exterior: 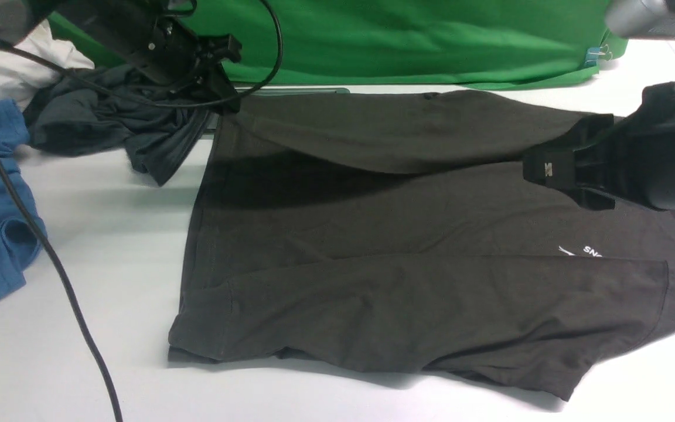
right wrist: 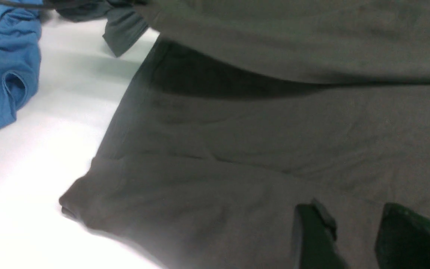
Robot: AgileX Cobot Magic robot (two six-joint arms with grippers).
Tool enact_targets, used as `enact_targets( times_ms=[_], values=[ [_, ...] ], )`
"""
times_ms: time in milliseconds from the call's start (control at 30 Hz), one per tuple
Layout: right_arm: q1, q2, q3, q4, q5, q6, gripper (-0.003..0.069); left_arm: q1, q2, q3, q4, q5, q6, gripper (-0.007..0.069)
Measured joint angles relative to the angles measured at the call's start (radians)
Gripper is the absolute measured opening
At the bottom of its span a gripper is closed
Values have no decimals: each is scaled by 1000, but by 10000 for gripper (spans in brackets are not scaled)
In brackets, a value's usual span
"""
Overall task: Fold a long-sleeved shirt on a white desktop.
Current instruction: 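Fold the left side of the black T-shirt inward over its body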
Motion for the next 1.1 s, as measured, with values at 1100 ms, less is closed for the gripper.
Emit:
enact_targets(
  times_ms=[1100],
  values=[
    [0,0,0,0,20,0,241,-21,-135,234,61,-48,-13,67]
  ],
)
